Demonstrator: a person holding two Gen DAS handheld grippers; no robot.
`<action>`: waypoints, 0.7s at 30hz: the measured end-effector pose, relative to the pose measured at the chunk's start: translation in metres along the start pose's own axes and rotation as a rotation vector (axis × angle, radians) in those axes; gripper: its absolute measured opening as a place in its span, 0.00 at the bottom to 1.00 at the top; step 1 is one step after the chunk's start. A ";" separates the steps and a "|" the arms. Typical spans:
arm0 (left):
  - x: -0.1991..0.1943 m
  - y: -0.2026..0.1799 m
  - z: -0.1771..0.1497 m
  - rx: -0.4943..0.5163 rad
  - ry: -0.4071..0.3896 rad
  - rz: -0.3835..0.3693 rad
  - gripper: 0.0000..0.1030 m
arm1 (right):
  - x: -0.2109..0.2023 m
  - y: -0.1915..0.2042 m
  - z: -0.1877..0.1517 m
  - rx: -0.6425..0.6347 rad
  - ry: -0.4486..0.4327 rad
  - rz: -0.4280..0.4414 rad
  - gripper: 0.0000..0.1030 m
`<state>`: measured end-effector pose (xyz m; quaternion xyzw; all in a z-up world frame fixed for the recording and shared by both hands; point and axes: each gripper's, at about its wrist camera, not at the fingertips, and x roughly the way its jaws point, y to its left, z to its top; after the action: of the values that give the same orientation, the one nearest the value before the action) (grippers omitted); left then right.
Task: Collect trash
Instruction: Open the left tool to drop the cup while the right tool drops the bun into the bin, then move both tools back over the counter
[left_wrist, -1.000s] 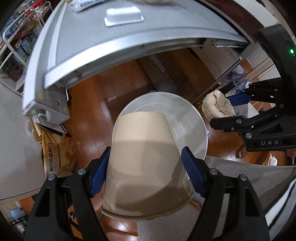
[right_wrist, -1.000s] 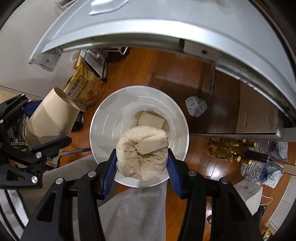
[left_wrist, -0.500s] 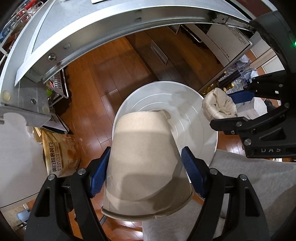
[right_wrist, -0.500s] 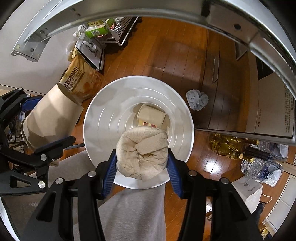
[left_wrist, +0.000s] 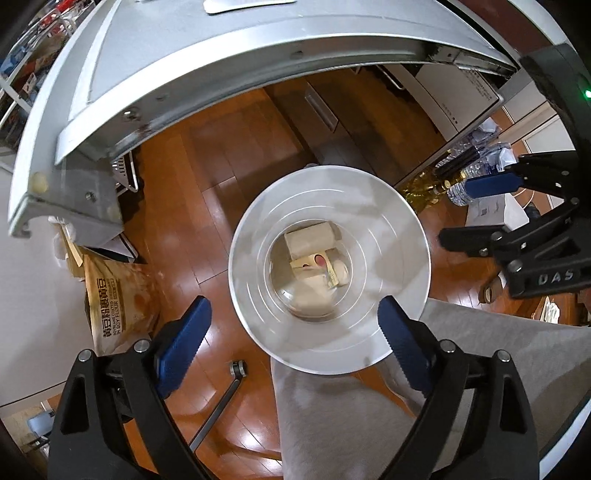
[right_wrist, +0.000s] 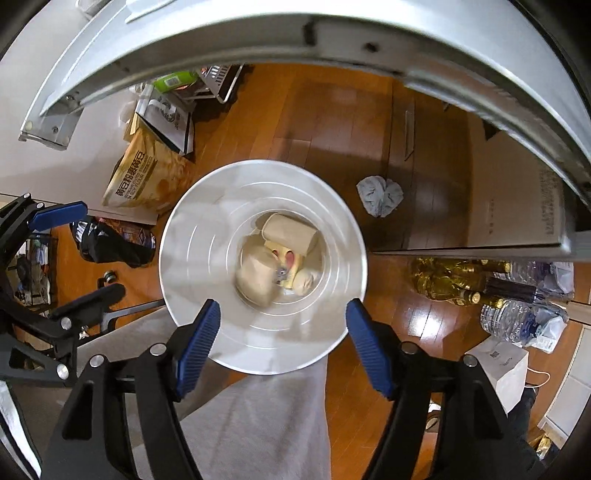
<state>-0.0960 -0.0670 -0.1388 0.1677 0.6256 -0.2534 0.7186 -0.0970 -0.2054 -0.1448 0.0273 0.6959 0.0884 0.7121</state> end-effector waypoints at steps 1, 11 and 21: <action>-0.003 0.001 -0.001 -0.004 -0.003 0.003 0.90 | -0.005 -0.001 -0.001 0.002 -0.008 -0.010 0.69; -0.047 0.009 -0.003 -0.039 -0.083 0.016 0.90 | -0.080 -0.005 -0.007 -0.037 -0.175 -0.099 0.85; -0.122 0.024 0.028 -0.093 -0.321 0.074 0.94 | -0.156 -0.002 0.026 0.015 -0.423 -0.105 0.95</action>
<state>-0.0706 -0.0439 -0.0157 0.1147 0.5073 -0.2209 0.8250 -0.0735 -0.2304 0.0095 0.0142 0.5319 0.0384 0.8458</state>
